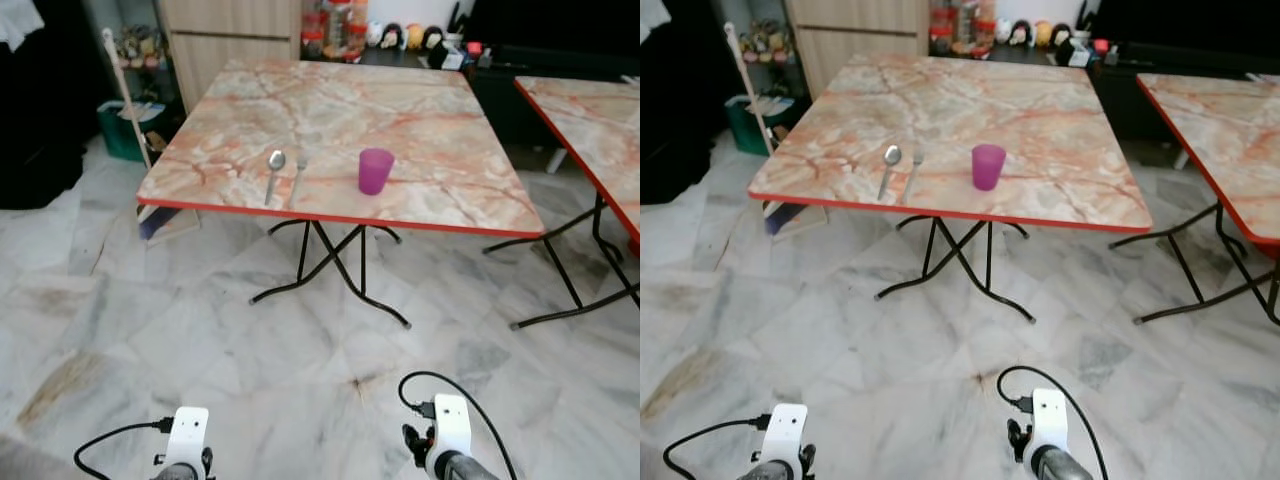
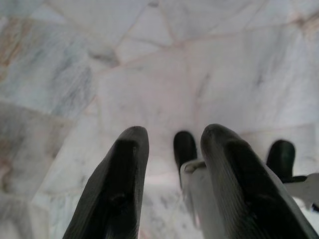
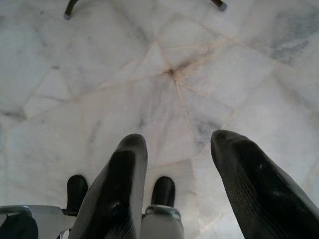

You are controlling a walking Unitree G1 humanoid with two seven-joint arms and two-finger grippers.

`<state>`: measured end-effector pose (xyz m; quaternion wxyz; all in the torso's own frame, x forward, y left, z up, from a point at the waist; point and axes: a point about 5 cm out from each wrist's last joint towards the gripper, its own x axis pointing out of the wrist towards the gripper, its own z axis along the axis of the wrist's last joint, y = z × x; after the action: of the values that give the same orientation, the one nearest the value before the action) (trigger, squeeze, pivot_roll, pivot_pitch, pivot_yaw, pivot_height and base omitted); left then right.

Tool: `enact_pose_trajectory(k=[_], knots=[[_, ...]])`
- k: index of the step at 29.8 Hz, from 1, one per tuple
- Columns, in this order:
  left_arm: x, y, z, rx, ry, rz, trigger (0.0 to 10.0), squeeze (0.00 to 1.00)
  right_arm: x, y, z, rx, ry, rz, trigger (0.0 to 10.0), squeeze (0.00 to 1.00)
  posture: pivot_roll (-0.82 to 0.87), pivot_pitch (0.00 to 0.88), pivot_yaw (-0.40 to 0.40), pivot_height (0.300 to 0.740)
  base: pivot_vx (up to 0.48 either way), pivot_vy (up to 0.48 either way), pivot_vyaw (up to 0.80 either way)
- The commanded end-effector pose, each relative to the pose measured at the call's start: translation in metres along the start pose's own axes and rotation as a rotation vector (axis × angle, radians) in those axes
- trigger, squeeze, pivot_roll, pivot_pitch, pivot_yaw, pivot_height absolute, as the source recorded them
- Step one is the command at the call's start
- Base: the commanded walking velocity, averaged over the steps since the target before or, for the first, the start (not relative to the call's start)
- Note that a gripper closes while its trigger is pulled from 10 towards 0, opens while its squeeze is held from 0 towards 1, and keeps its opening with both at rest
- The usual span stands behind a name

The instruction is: Setting the table

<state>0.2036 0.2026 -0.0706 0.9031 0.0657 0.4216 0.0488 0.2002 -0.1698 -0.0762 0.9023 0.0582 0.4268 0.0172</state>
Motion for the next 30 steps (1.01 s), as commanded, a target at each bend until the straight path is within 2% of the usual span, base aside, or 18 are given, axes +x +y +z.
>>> enact_pose_trajectory(k=[1, 15, 20, 30], knots=[[-0.0001, -0.0015, -0.0013, -0.012, 0.010, -0.006, 10.0, 0.00, -0.0001, -0.0018, 0.0019, -0.004, -0.010, -0.007, 10.0, 0.00, 0.07, 0.084, -0.079, 0.740, 0.292, 0.000, 0.00], [-0.0005, -0.0033, -0.0036, -0.019, 0.019, -0.019, 10.0, 0.00, 0.0001, -0.0019, 0.0012, -0.010, 0.005, -0.010, 10.0, 0.00, 0.07, 0.079, -0.080, 0.740, 0.320, 0.000, 0.00], [-0.0005, -0.0046, -0.0035, -0.019, 0.018, -0.021, 10.0, 0.00, 0.0003, -0.0016, 0.0014, -0.008, 0.009, -0.003, 10.0, 0.00, 0.07, 0.079, -0.082, 0.740, 0.346, 0.000, -0.48], [-0.0005, -0.0048, -0.0036, -0.023, 0.018, -0.022, 10.0, 0.00, 0.0001, -0.0021, 0.0023, -0.002, -0.002, -0.002, 10.0, 0.00, 0.07, 0.080, -0.083, 0.740, 0.348, 0.000, 0.00]])
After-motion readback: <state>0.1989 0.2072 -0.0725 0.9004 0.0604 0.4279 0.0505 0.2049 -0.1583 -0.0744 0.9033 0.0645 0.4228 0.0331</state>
